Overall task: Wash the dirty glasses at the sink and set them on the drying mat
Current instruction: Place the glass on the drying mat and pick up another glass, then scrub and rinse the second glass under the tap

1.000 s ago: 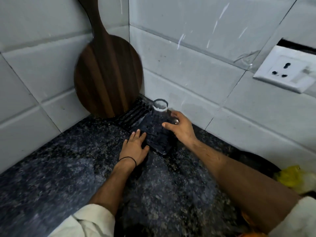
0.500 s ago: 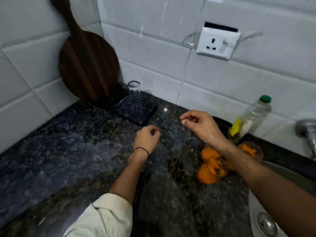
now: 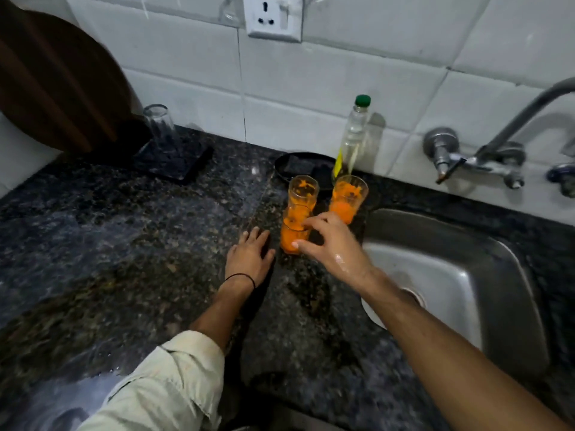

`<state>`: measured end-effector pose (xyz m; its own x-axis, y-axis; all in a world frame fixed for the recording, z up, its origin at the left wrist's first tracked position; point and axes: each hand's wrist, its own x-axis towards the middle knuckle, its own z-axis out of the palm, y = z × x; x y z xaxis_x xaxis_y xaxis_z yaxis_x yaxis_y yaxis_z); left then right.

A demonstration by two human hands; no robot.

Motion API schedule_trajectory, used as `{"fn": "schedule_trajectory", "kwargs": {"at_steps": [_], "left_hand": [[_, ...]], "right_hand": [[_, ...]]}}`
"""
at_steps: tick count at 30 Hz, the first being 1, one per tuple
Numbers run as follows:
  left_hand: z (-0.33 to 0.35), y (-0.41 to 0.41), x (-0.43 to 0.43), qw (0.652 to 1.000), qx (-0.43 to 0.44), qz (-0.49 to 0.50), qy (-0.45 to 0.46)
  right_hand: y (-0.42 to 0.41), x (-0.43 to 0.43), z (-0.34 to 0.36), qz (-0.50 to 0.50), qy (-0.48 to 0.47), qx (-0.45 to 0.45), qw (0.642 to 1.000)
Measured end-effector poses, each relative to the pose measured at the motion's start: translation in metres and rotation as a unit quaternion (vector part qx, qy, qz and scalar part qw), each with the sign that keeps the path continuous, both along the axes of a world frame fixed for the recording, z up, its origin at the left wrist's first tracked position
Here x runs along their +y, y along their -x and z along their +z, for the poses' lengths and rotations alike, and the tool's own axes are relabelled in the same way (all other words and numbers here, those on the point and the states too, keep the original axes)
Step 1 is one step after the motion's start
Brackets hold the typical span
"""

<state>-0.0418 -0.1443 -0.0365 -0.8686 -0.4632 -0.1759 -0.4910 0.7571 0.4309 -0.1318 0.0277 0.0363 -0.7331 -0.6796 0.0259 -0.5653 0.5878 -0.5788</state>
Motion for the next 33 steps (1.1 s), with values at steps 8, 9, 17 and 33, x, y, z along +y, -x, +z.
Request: {"fn": "schedule_trajectory", "kwargs": {"at_steps": [8, 9, 17, 33], "left_hand": [[-0.007, -0.003, 0.004, 0.998, -0.034, -0.019, 0.052], [-0.007, -0.003, 0.003, 0.999, -0.021, -0.01, 0.042], [0.006, 0.012, 0.026, 0.974, 0.216, -0.049, -0.044], [0.104, 0.183, 0.206, 0.918, 0.299, -0.131, -0.224]], "right_hand": [[-0.014, -0.019, -0.02, -0.053, 0.08, -0.02, 0.995], [-0.012, -0.018, -0.02, -0.056, 0.082, -0.014, 0.995], [0.001, 0.046, -0.019, -0.158, 0.108, 0.031, 0.981], [0.067, 0.221, 0.03, -0.295, 0.064, 0.064, 0.951]]}}
